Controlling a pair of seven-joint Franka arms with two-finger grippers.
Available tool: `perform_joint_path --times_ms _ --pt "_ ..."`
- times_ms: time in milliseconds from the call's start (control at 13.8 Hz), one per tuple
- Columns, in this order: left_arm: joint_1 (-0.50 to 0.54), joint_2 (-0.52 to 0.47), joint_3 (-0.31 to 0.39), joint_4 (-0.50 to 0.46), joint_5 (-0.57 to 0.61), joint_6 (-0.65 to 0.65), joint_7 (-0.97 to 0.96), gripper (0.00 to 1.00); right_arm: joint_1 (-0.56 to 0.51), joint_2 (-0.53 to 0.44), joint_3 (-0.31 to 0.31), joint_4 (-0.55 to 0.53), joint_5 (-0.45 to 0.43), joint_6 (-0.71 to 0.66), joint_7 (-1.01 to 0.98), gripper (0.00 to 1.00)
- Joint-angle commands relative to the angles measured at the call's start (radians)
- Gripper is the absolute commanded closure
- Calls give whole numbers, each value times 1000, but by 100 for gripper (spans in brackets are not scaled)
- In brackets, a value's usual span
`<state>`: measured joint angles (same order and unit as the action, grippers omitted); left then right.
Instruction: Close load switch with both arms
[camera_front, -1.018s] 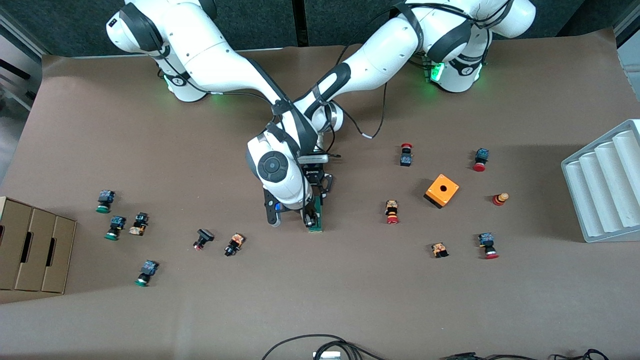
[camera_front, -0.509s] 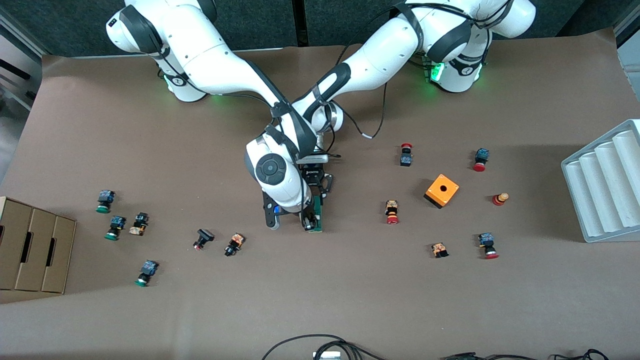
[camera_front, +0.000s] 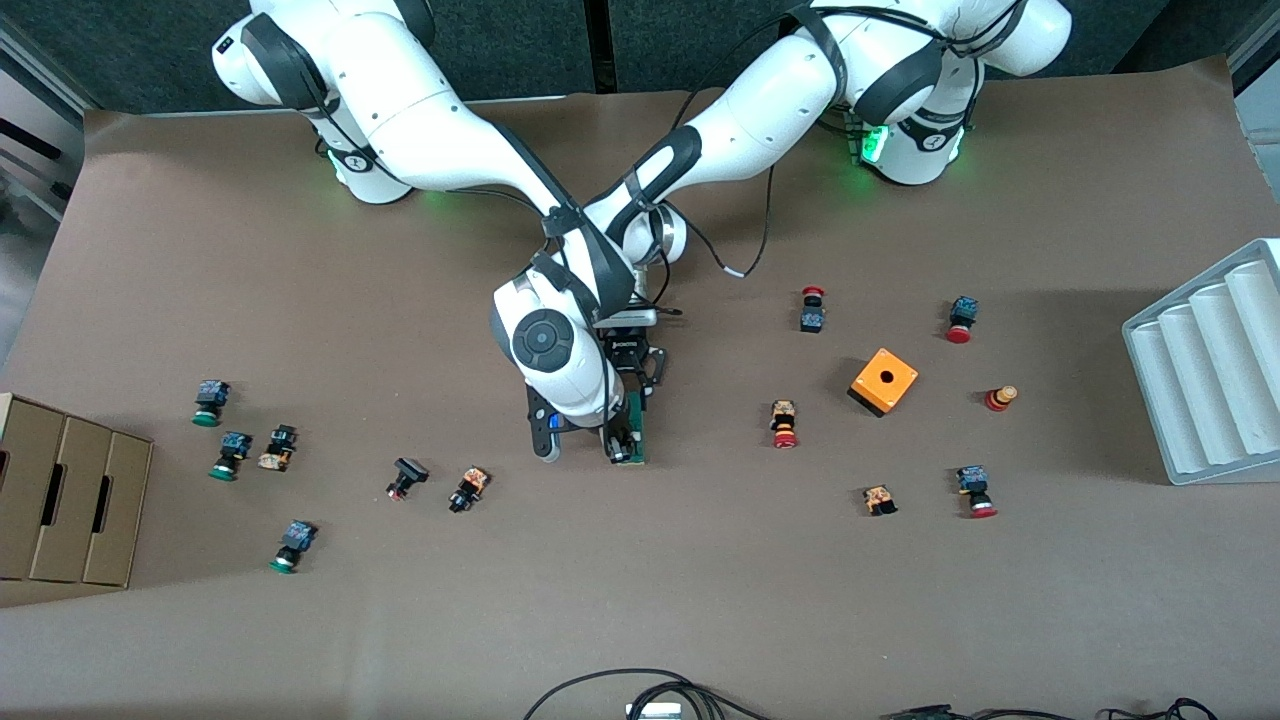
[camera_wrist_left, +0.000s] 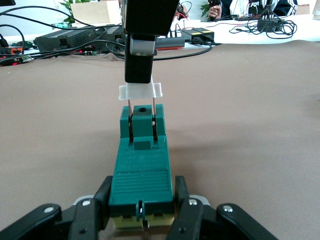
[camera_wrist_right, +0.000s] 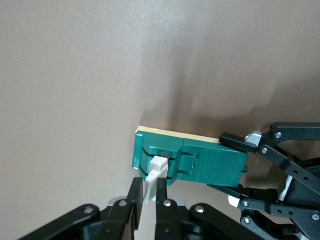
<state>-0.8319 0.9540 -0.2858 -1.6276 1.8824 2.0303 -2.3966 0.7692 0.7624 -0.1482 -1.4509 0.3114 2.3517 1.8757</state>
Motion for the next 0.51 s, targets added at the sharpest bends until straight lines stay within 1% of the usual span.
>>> perform_joint_path --times_ms 0,145,436 --pt "-1 17 -4 20 20 -7 -10 46 -11 64 -1 67 -23 9 11 84" --pt "-1 20 -4 20 21 -7 -10 46 -11 83 -4 89 -23 9 13 84" --pt "-1 22 -4 20 20 -7 -9 46 -11 83 -4 90 -23 9 14 84"
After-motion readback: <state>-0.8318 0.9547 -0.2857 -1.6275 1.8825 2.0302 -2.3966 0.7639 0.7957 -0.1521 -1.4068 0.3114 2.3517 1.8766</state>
